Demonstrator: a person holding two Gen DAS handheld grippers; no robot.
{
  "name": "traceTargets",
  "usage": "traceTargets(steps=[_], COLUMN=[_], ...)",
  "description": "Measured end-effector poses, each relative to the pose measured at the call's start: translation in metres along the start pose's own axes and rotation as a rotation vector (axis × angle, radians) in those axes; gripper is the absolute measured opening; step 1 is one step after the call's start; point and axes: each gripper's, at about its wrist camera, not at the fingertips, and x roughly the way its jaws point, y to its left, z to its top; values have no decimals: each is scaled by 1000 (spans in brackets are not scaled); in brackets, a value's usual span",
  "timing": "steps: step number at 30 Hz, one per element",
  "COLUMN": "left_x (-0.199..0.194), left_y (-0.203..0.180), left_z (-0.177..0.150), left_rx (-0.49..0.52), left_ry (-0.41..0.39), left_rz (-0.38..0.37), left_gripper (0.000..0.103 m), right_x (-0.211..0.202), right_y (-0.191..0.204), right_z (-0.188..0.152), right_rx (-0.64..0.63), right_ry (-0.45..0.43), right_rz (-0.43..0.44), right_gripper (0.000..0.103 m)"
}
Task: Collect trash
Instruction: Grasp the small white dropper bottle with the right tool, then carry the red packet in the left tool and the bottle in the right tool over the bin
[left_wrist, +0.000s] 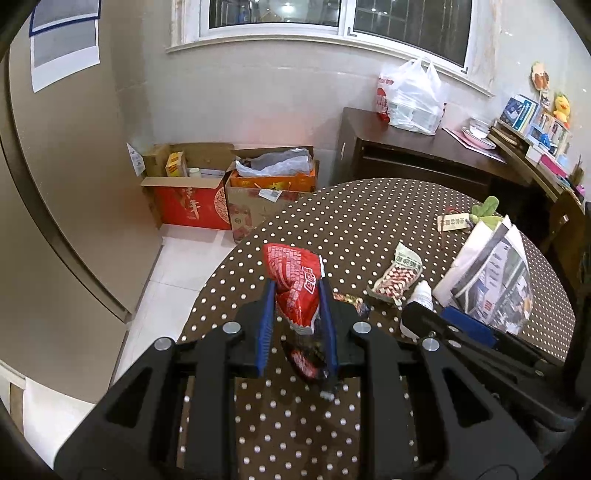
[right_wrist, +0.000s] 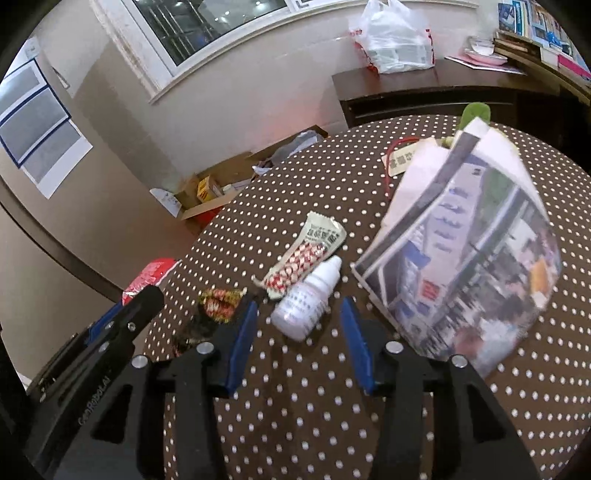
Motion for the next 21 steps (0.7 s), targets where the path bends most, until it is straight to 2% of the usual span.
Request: traceTargets(steps=[4,6,7,13,21], left_x=[13,17,17,5,-59], left_y=[0,1,0,4,22], left_z=[4,4,4,-3,-24], left_rx=[5,5,6,7,-18], left_ry=[12,18,20,18,-40], left_rz=[-2,-7,-7,-20,-58], left_gripper=[24,24,24,24,24], right_x=[12,16,17,-1,-64], right_y=[2,1,2,9,38], right_z=[6,5,5,-6,-34], right_rx=[-1,0,-8,-49,-133], right_ry=[5,5,5,-17,-81], right_rz=[-17,-19,-15,-5,95], right_gripper=[47,36,26,25,25])
